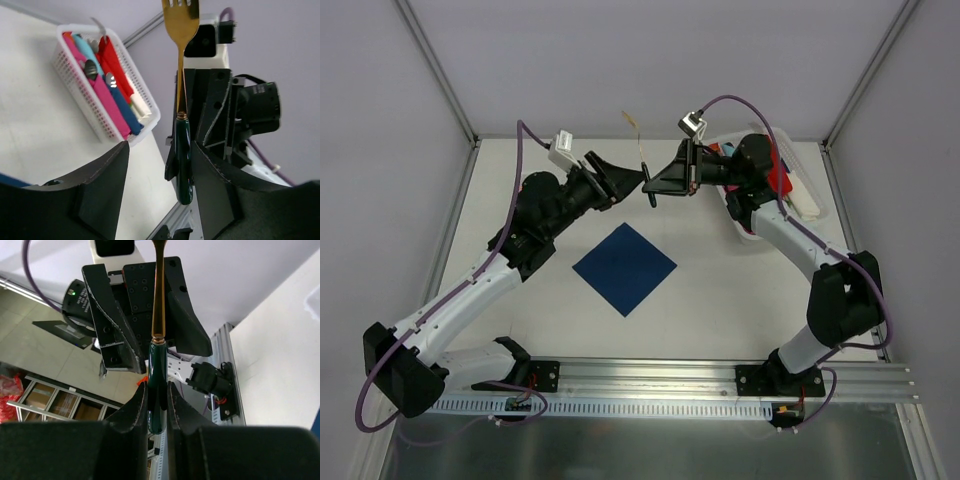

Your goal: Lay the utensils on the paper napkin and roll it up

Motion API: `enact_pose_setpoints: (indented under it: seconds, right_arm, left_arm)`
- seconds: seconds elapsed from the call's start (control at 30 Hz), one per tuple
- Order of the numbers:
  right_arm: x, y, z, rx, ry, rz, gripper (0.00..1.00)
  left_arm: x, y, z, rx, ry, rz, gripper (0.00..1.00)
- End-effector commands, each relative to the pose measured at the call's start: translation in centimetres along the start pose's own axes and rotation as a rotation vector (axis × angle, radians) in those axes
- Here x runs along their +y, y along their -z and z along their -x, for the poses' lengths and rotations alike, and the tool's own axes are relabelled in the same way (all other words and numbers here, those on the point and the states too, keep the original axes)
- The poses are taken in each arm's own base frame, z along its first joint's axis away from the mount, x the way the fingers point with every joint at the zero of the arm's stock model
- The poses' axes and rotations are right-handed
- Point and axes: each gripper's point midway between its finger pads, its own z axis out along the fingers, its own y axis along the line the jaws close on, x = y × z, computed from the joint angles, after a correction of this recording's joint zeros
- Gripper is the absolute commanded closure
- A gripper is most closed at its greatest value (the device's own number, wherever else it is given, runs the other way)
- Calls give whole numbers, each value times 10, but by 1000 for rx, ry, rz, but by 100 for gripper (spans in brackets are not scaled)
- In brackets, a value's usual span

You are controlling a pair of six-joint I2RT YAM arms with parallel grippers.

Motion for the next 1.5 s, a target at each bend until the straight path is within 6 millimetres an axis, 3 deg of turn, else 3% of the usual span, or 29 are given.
enact_pose_setpoints:
  seconds: [0.0, 0.3, 0.57, 0.8, 1.0, 1.47]
  right_arm:
    - [40, 2, -2, 38, 50, 140, 100]
    - [40, 1, -12, 80, 67, 151, 100]
    - [46, -1, -17, 97, 95, 167, 100]
    - [44, -2, -10, 86, 101, 166, 100]
    - [46, -5, -6, 81, 116, 173, 100]
    - [48, -4, 0, 69, 126, 177, 100]
  left_arm:
    - [-49, 3, 31, -95, -25, -183, 48]
    - [-70, -1, 37, -86, -47, -281, 58]
    - [-71, 3, 54, -139, -25, -314, 65]
    - [-80, 7, 43, -49, -27, -368, 58]
    - [-67, 8, 36, -28, -12, -308, 59]
    - [-59, 11, 28, -2, 9, -293, 69]
